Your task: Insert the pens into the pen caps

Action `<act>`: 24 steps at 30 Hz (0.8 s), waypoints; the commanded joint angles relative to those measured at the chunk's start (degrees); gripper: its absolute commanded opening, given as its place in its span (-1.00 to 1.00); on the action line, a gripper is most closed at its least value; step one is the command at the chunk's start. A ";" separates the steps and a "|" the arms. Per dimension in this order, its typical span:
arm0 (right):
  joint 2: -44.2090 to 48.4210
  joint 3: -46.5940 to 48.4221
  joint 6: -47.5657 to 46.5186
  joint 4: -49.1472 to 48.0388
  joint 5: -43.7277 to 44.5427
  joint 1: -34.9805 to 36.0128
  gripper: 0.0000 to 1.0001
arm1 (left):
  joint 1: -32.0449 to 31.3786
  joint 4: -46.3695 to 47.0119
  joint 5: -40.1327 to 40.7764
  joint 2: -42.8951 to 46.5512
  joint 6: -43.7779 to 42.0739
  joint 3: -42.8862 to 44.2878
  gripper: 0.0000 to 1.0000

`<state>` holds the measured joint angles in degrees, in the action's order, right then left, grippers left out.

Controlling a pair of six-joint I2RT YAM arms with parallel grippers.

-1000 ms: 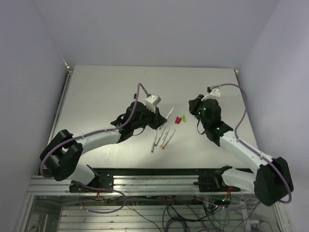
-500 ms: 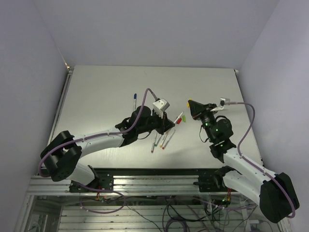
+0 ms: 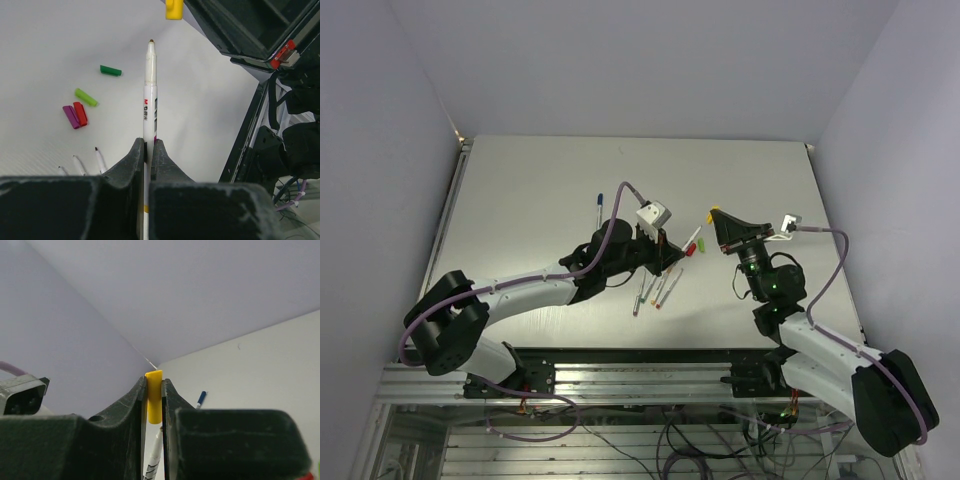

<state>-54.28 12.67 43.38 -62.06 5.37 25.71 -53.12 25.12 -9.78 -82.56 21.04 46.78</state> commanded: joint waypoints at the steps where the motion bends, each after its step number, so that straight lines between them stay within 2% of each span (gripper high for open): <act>1: -1.19 -0.94 1.98 -5.57 -0.52 -0.05 -1.00 | -0.57 3.26 0.38 -0.20 0.23 1.91 -0.86; 24: -5.36 0.07 2.32 -7.02 -2.10 -0.01 -1.00 | -0.56 4.30 -0.05 -1.27 -0.47 2.67 -0.86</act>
<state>-59.64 12.47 45.69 -67.46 3.86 25.71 -53.15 26.35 -9.85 -83.29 21.02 47.20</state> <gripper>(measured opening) 0.130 0.101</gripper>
